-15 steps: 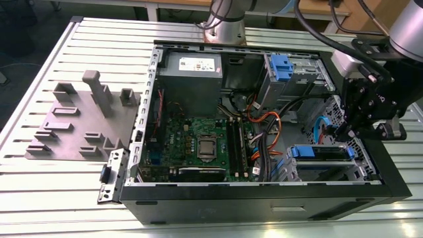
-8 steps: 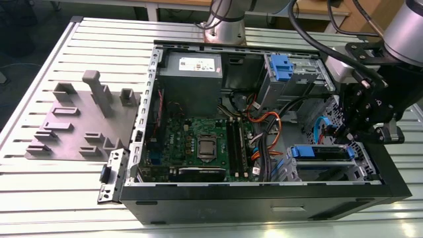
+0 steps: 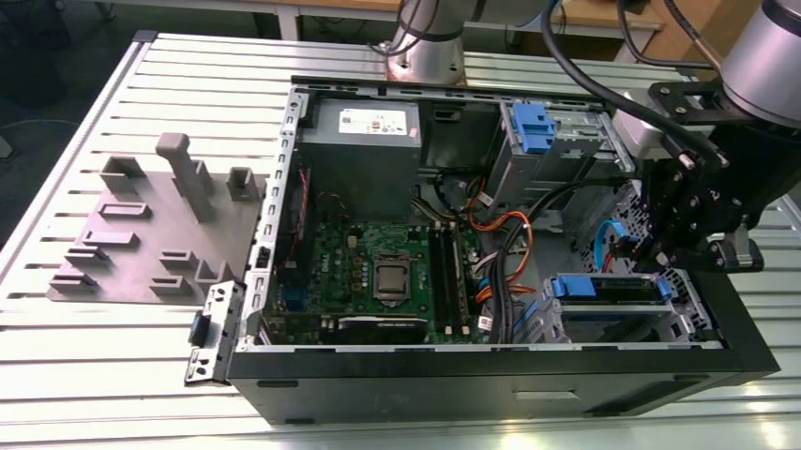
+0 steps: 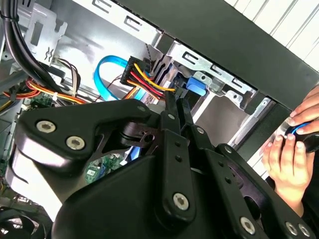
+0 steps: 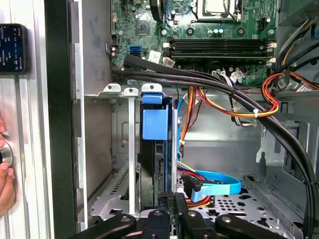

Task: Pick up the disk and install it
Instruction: 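Insert the first disk wire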

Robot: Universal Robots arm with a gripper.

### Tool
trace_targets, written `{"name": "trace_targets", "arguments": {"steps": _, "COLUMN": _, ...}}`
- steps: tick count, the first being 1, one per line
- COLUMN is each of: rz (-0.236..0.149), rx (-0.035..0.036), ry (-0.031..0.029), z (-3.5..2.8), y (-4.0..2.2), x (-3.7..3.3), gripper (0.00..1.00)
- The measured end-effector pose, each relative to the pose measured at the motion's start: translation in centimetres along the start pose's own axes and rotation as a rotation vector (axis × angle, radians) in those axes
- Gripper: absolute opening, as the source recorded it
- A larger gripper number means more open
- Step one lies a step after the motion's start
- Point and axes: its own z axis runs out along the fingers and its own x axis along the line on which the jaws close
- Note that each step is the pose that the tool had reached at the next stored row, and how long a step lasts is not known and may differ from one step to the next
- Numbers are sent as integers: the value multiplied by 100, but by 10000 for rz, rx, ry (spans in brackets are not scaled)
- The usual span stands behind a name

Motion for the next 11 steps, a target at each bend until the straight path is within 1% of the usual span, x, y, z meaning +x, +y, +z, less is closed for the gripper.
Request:
{"name": "trace_targets", "arguments": {"steps": 1, "rz": 1, "rx": 24, "ry": 0, "z": 2, "y": 6, "x": 0, "gripper": 16}}
{"name": "trace_targets", "arguments": {"steps": 4, "rz": 4, "rx": 143, "ry": 1, "z": 2, "y": 45, "x": 3, "gripper": 16}}
{"name": "trace_targets", "arguments": {"steps": 6, "rz": 7, "rx": 208, "ry": -3, "z": 6, "y": 66, "x": 9, "gripper": 16}}
{"name": "trace_targets", "arguments": {"steps": 8, "rz": 10, "rx": 270, "ry": -3, "z": 12, "y": 82, "x": 22, "gripper": 16}}
{"name": "trace_targets", "arguments": {"steps": 11, "rz": 17, "rx": 398, "ry": -5, "z": 23, "y": 117, "x": 51, "gripper": 16}}
